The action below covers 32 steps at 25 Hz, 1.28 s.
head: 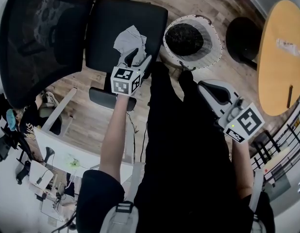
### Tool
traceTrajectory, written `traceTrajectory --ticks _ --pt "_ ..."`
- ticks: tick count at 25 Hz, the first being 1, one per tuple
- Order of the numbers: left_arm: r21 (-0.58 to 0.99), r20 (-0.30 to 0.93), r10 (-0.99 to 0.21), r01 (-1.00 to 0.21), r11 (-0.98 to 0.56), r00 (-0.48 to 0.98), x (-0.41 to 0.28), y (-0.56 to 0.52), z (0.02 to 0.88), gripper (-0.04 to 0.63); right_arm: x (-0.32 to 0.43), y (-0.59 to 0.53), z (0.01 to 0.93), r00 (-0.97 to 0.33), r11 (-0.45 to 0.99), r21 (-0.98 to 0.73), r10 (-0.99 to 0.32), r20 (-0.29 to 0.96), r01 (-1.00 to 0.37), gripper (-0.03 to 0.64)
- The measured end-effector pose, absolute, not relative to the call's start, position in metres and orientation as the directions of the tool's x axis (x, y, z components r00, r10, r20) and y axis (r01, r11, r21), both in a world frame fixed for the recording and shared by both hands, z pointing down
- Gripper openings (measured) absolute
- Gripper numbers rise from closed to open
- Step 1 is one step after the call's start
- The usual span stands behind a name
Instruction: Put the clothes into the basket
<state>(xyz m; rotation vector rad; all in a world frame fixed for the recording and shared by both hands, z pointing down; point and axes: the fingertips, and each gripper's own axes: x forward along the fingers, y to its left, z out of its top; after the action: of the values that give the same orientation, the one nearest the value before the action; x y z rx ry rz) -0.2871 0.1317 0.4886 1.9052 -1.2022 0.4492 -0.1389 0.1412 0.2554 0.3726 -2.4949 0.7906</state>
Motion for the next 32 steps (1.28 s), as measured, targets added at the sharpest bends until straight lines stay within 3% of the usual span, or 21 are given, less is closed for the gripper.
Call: traceTrajectory --ticks 6,16,32 --pt "0.418 0.719 -0.545 -0.895 -0.157 0.431 -0.305 0.132 0.531 0.277 -0.147 0.136 0.264 -0.837 0.787 -0.475 -0.091 0.54 -0.393 0.017" --pt "0.33 0.809 -0.442 -0.922 -0.204 0.387 -0.316 0.144 0.605 0.374 -0.145 0.138 0.28 -0.821 0.761 -0.498 -0.079 0.565 -0.416 0.017" --pt "0.208 0.906 -0.327 -0.956 -0.206 0.267 -0.33 0.167 0.695 0.471 -0.146 0.138 0.307 -0.813 0.718 -0.539 -0.065 0.578 -0.44 0.017"
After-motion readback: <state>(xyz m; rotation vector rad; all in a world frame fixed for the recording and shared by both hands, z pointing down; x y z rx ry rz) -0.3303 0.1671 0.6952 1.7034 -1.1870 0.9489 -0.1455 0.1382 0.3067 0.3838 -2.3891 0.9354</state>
